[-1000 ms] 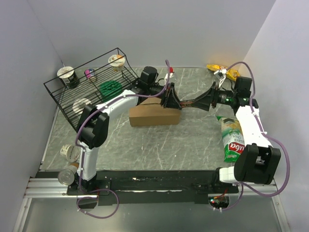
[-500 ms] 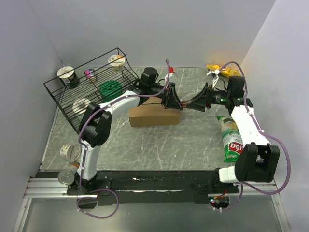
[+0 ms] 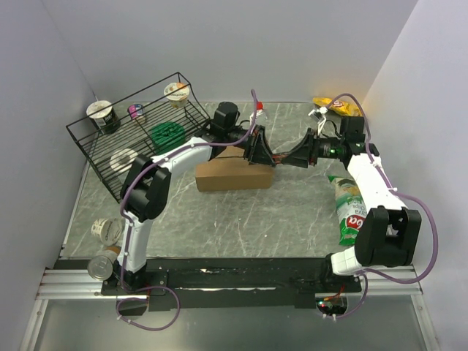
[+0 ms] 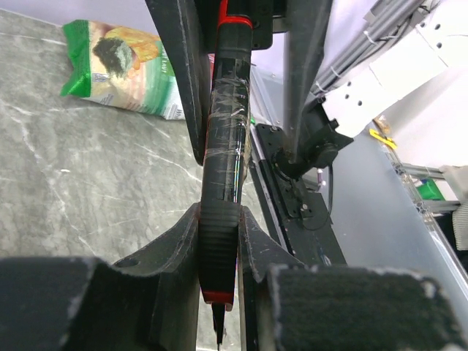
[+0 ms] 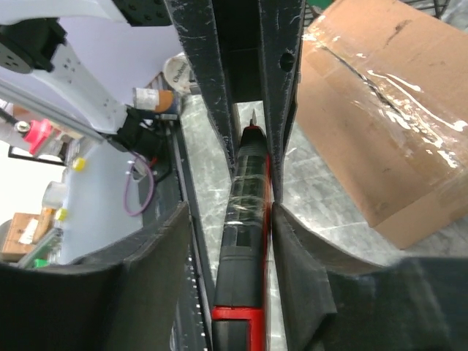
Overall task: Unpack the express box
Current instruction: Cut the express box at the center of the board.
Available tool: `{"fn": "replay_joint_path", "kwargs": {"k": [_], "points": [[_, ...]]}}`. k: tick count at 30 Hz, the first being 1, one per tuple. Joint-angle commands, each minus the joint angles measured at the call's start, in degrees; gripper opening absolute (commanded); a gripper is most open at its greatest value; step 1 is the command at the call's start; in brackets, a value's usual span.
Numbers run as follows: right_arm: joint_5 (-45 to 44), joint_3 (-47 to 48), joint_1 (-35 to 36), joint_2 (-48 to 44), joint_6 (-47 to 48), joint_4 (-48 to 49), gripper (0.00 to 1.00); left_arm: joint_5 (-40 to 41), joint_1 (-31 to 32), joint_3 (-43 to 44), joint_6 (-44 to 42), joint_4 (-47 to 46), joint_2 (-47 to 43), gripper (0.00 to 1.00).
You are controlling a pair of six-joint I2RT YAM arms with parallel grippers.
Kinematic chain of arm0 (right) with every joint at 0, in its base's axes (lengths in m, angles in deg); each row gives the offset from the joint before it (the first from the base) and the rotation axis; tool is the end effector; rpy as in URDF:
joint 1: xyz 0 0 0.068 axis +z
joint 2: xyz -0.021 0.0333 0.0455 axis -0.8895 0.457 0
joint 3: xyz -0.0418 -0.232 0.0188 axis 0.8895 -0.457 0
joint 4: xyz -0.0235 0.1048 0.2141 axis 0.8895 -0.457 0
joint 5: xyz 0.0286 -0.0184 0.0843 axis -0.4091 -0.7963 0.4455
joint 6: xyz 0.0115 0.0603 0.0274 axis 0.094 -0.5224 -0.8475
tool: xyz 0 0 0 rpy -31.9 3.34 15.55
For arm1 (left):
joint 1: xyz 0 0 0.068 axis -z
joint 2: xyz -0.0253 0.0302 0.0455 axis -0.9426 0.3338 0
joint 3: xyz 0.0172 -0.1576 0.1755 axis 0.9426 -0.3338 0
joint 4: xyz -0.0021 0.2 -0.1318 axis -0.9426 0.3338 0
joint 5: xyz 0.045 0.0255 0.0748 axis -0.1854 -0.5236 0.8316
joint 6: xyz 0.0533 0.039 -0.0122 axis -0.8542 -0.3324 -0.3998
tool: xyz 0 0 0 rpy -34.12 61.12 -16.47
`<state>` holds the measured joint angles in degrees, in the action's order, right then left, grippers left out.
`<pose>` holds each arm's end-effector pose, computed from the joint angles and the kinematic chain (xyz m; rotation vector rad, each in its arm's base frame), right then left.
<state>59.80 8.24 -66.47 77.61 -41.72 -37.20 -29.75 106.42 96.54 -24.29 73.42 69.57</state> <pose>0.2840 0.0345 0.2783 -0.7320 1.7878 1.3932 0.3331 -0.3050 0.2568 1.2858 1.5319 -1.7670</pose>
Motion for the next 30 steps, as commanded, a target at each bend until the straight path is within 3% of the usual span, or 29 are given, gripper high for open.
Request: {"fn": "replay_joint_path", "kwargs": {"k": [1, 6, 7, 9, 10, 13, 14, 16, 19, 22, 25, 30], "points": [[0.49, 0.39, 0.85, -0.81, -0.95, 2.28, 0.46, -1.87, 0.03, 2.74, 1.99, -4.42, 0.87, 0.01], [0.93, -1.1, 1.38, -0.45, -9.35, 11.64, 0.23, -2.23, 0.03, 3.54, 2.26, -4.15, 1.66, 0.01], [0.85, -1.54, 1.46, -0.28, -12.61, 14.04, 0.07, -2.14, 0.03, 3.54, 2.26, -4.15, 1.75, 0.01], [-1.51, -2.69, 1.38, -0.19, -19.45, 18.95, 0.0, -1.61, 0.03, 3.54, 2.0, -3.8, 1.83, 0.01], [-2.92, -2.69, 1.29, 0.42, -21.41, 19.07, 0.0, -1.09, 0.03, 3.62, 1.65, -3.11, 1.75, 0.01], [-7.05, -1.81, -1.51, 1.13, -25.38, 17.06, 0.0, 6.36, -0.41, 4.67, -5.27, 7.15, 0.0, 0.41], [-8.54, -2.51, -2.83, 0.95, -26.34, 17.14, 0.0, 12.13, -0.59, 4.68, -11.74, 10.14, -0.79, 0.55], [-13.55, -3.83, -7.49, 0.16, -29.95, 17.4, 0.0, 16.47, -1.29, 2.58, -22.36, 16.75, -4.21, 0.63], [-21.96, -7.69, -11.53, -2.03, -32.76, 19.33, 0.0, 23.16, -1.73, -4.18, -34.85, 20.62, -9.65, 0.68], [-21.84, -6.22, -11.81, 0.85, -31.11, 13.3, 0.0, 27.64, -1.21, -10.69, -44.99, 23.26, -13.79, 0.72], [-21.48, -9.26, -12.24, 1.05, -35.39, 15.89, 0.0, 32.83, -0.07, -17.19, -51.77, 20.91, -17.23, 0.73], [-27.01, -11.92, -12.16, -0.54, -38.04, 21.51, 0.0, 39.6, 1.6, -23.0, -55.57, 15.37, -19.08, 0.72]]}}
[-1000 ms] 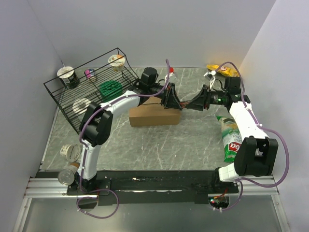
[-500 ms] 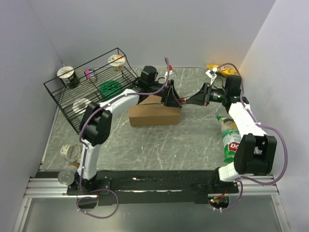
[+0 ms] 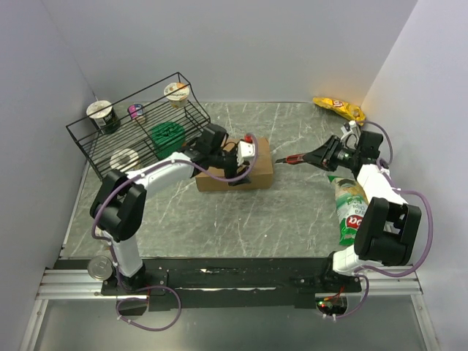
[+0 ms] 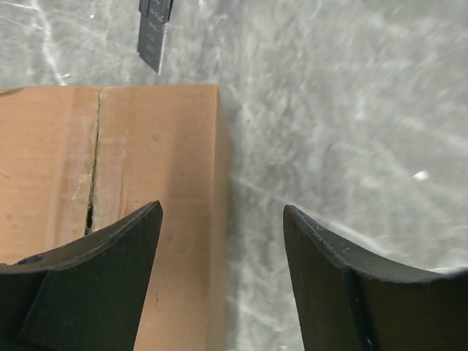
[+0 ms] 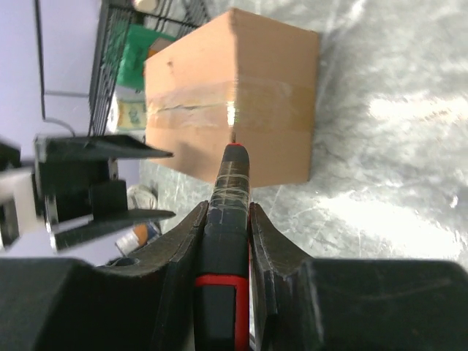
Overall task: Unpack the express box
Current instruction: Cut the express box at the center of the board.
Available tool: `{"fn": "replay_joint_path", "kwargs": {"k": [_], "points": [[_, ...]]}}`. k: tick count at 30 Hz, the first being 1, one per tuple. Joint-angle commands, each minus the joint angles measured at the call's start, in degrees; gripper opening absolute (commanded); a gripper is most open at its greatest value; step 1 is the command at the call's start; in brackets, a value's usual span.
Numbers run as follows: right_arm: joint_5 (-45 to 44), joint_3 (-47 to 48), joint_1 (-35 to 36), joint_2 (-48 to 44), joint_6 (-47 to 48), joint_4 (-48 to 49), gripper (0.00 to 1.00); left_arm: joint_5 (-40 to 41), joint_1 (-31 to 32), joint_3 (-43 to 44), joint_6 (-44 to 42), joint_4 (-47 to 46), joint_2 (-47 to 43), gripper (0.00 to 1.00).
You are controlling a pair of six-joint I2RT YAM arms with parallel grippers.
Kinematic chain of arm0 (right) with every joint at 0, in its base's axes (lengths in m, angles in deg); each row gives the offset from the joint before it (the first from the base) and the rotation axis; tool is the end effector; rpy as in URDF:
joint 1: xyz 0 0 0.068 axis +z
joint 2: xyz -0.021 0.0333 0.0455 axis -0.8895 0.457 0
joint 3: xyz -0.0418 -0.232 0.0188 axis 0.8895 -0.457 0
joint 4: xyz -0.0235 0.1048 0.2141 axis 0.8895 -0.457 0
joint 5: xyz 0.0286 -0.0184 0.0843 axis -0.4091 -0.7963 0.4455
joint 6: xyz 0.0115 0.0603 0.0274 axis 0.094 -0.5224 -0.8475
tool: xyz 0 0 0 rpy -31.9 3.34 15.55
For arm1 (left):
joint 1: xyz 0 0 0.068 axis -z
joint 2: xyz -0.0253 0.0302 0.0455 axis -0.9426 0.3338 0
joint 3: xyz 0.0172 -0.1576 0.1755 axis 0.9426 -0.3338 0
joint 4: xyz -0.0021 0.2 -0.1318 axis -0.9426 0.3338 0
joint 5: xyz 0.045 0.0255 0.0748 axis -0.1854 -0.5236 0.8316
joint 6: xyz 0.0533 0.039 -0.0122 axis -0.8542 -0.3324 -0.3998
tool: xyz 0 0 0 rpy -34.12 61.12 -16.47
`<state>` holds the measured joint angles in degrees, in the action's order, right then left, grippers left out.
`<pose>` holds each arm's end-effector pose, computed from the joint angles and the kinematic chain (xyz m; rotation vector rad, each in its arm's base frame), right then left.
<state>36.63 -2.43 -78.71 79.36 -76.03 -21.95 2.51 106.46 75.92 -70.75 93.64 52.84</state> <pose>0.3009 -0.0398 0.2201 0.2581 2.1387 1.1752 0.2944 -0.2575 0.2173 1.4714 1.5753 -0.8673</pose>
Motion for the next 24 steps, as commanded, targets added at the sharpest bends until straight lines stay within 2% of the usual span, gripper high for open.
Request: {"fn": "replay_joint_path", "kwargs": {"k": [1, 5, 10, 13, 24], "points": [[-4.63, -1.6, 0.08, -2.29, -3.99, 6.62, 0.0, 8.31, 1.74, -2.66, -9.54, -5.29, -2.19, 0.72], [-5.87, -2.92, 0.17, -0.98, -8.46, 11.98, 0.0, 9.02, 1.83, -1.96, -10.34, -4.86, -0.78, 0.7], [-3.06, -3.97, 0.26, 1.75, -13.39, 22.24, 0.0, 10.6, 2.18, -1.61, -10.16, -5.65, 0.97, 0.69], [-2.18, -3.89, 0.61, 3.07, -15.85, 25.07, 0.0, 11.13, 2.35, -0.38, -9.63, -5.12, 2.47, 0.68], [-0.95, -3.45, 2.1, 5.18, -15.77, 24.12, 0.0, 12.27, 2.62, 0.68, -7.53, -5.47, 4.14, 0.67]]}}
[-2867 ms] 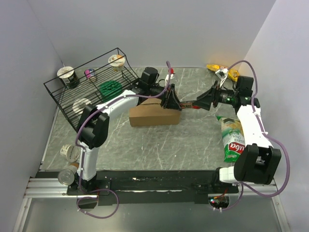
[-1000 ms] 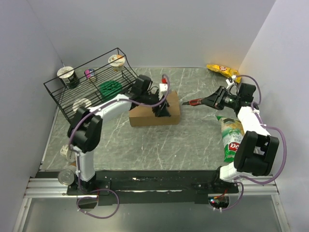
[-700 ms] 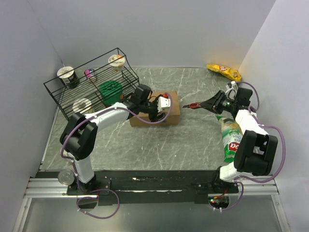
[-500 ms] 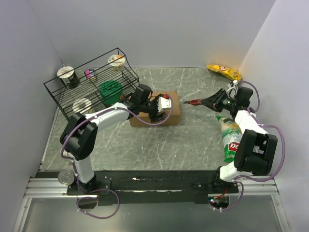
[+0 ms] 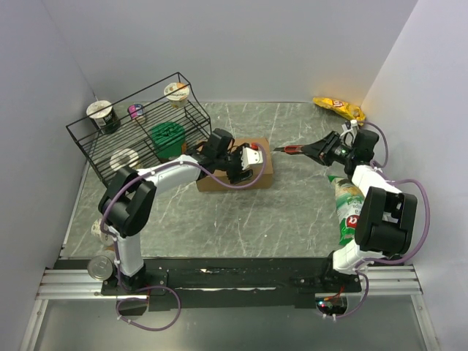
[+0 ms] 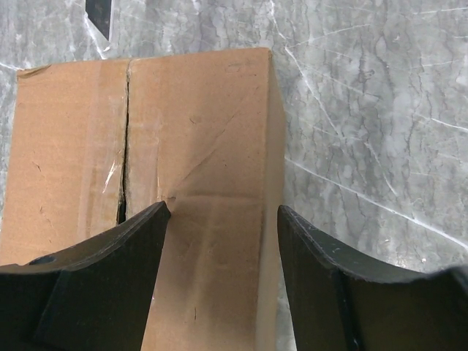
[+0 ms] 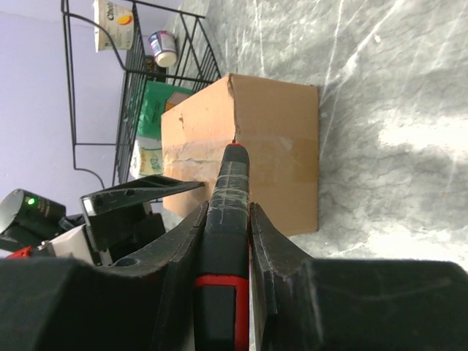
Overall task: Unpack the express box
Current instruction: Cut the express box at the center of the board.
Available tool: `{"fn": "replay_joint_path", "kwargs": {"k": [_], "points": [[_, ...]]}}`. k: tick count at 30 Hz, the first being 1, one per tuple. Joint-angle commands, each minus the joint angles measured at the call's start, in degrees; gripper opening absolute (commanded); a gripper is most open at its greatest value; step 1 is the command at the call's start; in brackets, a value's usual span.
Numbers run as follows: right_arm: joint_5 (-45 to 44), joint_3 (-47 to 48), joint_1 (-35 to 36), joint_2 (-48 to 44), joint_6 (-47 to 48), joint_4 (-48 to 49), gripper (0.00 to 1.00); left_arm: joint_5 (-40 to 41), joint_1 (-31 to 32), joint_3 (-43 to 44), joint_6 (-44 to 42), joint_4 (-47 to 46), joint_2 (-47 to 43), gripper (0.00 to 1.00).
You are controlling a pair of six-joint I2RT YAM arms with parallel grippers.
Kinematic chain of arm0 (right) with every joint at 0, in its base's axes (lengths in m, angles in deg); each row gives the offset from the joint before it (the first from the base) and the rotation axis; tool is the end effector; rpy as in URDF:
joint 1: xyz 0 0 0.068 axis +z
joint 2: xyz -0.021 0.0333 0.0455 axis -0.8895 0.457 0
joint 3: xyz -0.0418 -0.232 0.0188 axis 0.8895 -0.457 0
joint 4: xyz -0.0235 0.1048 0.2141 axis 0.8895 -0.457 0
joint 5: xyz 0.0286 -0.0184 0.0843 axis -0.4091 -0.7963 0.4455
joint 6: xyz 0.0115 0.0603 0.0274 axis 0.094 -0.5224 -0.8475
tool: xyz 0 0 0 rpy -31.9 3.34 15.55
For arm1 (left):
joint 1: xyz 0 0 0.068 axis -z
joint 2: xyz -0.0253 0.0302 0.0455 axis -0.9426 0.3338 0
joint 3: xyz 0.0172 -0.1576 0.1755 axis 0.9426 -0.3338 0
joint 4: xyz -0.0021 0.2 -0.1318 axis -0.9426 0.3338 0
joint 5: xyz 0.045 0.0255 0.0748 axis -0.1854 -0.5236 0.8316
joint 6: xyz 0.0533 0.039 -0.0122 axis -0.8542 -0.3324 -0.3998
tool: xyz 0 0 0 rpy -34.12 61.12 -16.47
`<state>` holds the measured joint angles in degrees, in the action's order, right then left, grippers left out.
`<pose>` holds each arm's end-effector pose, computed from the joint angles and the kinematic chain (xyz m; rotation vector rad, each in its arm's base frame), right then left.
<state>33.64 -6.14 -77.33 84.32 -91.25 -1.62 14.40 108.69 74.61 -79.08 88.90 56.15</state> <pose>0.3239 -0.0399 0.2046 0.4015 2.0306 1.2187 0.3003 -0.2699 0.1923 1.5409 1.5331 -0.5798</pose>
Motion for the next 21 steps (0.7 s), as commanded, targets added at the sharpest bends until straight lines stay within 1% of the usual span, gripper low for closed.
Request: {"fn": "replay_joint_path", "kwargs": {"k": [1, 14, 21], "points": [[2.13, 0.18, 0.9, 0.13, -0.47, 3.79, 0.0, 0.38, 0.39, 1.99, 0.89, -0.64, 0.93, 0.66], [1.61, -1.14, 1.34, -1.36, 1.38, 2.47, 0.0, 0.29, 0.48, 3.22, 2.65, -0.38, 1.98, 0.65], [1.34, -1.67, 1.25, -2.33, 1.38, 3.43, 0.0, 0.21, 0.48, 3.66, 2.65, 0.5, 2.42, 0.65]]}}
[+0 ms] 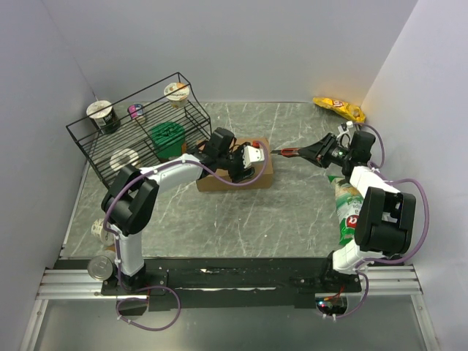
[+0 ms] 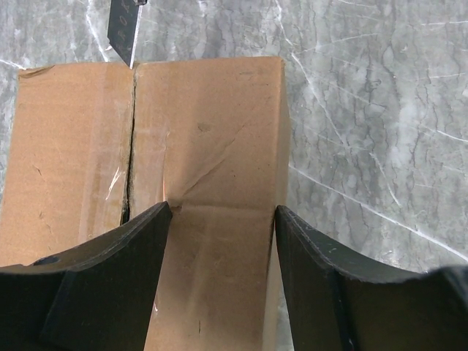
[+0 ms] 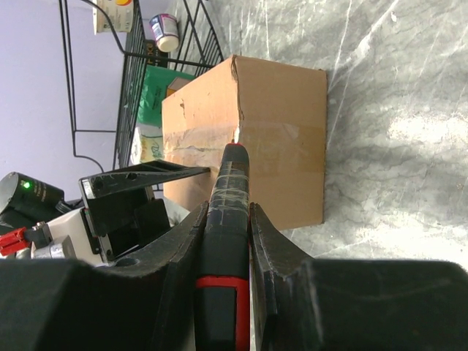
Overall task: Unpack the express box
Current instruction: Cut the express box at the center of the board.
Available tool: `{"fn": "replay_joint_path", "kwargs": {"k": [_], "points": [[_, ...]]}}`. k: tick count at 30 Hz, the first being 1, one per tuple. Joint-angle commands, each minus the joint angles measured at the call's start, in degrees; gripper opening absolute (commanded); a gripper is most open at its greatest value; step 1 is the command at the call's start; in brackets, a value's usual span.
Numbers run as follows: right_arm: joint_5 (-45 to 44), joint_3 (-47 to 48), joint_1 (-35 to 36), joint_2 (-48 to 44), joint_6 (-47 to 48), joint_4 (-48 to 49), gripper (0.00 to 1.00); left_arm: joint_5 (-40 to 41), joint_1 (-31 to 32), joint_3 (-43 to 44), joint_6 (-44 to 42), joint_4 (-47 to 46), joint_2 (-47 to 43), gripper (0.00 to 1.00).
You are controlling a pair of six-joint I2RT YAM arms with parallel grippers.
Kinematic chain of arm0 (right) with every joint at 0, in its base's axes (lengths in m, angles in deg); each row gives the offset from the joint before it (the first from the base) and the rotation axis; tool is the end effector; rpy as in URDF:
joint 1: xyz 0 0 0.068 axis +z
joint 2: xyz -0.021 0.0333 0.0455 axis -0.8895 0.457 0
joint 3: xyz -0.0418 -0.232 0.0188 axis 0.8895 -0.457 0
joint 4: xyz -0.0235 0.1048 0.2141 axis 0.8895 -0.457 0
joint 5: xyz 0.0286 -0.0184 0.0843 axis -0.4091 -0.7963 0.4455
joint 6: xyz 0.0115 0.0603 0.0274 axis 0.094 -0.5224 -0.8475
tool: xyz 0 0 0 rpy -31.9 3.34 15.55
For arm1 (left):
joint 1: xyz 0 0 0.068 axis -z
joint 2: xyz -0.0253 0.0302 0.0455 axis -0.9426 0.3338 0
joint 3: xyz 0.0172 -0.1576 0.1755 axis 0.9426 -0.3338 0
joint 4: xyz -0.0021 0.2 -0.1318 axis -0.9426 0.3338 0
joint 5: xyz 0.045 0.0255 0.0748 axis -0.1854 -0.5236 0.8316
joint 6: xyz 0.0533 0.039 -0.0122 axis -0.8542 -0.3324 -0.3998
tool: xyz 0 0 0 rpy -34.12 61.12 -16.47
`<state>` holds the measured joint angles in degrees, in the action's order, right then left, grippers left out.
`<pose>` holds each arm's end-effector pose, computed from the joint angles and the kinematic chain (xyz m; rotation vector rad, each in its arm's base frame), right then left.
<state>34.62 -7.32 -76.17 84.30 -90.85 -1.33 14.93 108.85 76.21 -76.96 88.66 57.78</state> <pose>0.3216 -0.0321 0.1992 0.3741 2.0498 1.2486 0.3049 -0.2745 0.1904 1.5133 1.5638 -0.5915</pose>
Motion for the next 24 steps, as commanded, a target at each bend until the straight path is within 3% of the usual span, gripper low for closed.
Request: {"fn": "replay_joint_path", "kwargs": {"k": [1, 13, 24], "points": [[0.36, -0.4, 0.01, -2.48, 0.81, 3.15, 0.0, -0.41, 0.32, 1.98, 0.62, 0.83, 0.78, 0.65], [1.24, -2.42, -1.58, -3.36, -2.44, 7.54, 0.0, -0.67, 0.32, 2.68, 0.88, 1.35, 1.4, 0.64], [1.5, -1.89, -1.66, -2.13, -0.86, 5.7, 0.0, -0.67, 0.41, 3.03, 1.32, 1.35, 1.75, 0.63]]}}
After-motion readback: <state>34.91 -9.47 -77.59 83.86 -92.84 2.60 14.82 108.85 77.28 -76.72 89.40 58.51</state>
